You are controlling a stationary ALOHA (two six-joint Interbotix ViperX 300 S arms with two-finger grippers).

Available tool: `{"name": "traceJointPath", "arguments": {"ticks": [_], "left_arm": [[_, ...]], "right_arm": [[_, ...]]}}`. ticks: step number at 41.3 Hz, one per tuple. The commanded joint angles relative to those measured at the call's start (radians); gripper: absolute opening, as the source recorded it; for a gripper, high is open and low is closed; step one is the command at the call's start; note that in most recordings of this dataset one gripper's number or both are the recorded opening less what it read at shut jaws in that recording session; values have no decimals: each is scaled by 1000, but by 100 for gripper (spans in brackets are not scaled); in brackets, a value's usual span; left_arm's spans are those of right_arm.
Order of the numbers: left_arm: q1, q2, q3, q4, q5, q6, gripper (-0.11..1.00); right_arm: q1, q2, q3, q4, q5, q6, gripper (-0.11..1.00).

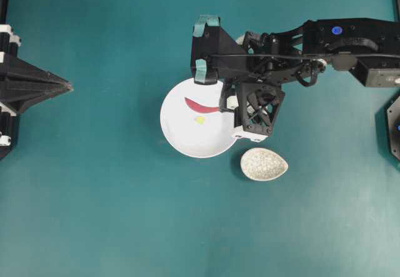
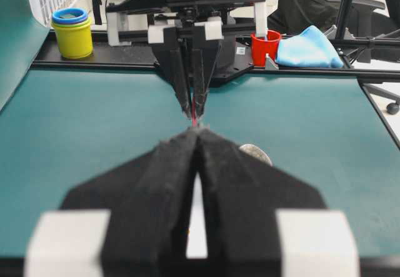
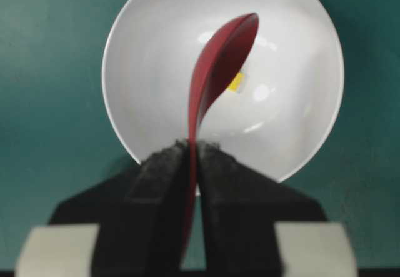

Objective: Scoop the yellow hexagonal prism block from the bowl with a spoon using the right arm.
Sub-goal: 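Lift the spoon out and carry it back to the spoon rest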

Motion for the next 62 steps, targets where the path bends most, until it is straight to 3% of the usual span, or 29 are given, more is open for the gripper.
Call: {"name": "traceJointPath", "arguments": {"ticks": [1, 16, 29, 38, 62], "left_arm": [[2, 5, -32, 2, -6, -2, 0], [2, 3, -32, 2, -9, -2, 0], [2, 3, -32, 2, -11, -2, 0], [2, 3, -32, 2, -9, -2, 0], [2, 3, -32, 2, -9, -2, 0]], "right_arm": [[14, -35, -15, 6, 9, 2, 7], [132, -95, 77, 18, 6, 21, 7], [199, -209, 230, 17, -94, 227, 7], [258, -296, 341, 17, -147, 307, 7], [299, -322, 532, 9, -324, 328, 7]]}}
